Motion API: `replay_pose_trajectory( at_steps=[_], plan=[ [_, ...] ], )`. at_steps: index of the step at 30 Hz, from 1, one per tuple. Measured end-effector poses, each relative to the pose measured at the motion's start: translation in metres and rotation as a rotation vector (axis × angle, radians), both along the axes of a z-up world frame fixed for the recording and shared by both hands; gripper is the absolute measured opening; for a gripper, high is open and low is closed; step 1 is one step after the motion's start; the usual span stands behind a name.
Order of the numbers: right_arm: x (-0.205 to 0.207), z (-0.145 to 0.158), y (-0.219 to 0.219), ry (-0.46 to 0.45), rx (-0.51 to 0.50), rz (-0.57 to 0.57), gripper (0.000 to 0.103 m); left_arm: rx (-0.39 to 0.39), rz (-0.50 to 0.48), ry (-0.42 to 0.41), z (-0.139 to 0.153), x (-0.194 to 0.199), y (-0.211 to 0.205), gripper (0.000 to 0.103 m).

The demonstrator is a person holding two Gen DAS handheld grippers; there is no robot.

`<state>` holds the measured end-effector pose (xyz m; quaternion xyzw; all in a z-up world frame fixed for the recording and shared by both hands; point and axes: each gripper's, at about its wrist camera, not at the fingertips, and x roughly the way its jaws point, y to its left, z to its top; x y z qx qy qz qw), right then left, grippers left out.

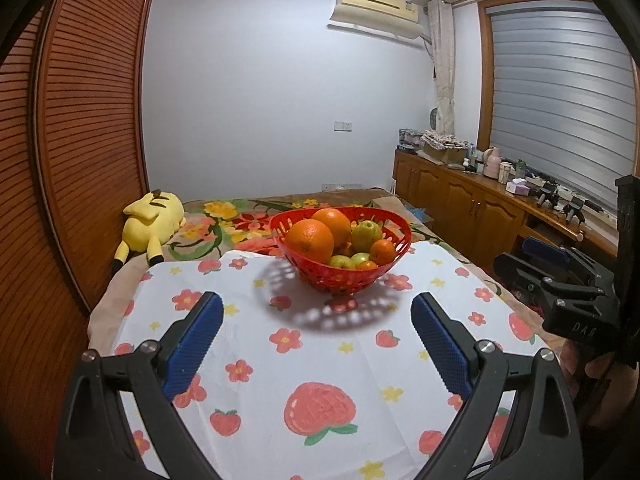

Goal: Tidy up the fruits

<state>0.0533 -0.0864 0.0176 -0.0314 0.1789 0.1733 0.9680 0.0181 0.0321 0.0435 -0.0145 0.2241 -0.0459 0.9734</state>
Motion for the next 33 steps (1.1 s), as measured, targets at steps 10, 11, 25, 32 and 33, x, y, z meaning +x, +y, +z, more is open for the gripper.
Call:
replay_pose_trajectory(
  at_steps=[10,11,25,32,33],
  plan=[
    [0.0008,-0.0026,0.0011,0.007,-0.003,-0.001,0.09,-0.001,0.018,0.011,-0.0053,0.001,0.0067,0.096],
    [0.0009,-0.0029,0.0011,0.01,-0.003,0.0,0.09,0.0,0.018,0.011,-0.0051,0.0009,0.0065,0.096],
    [0.001,-0.0032,0.0018,0.014,-0.005,0.0,0.09,0.001,0.017,0.0,-0.0057,-0.0008,0.0083,0.096],
    [0.001,-0.0033,0.0018,0.016,-0.004,0.002,0.09,0.002,0.018,-0.001,-0.0052,-0.0022,0.0077,0.096],
    [0.0005,-0.0033,0.0022,0.016,-0.004,0.003,0.09,0.002,0.018,-0.001,-0.0046,-0.0028,0.0071,0.096]
  ],
)
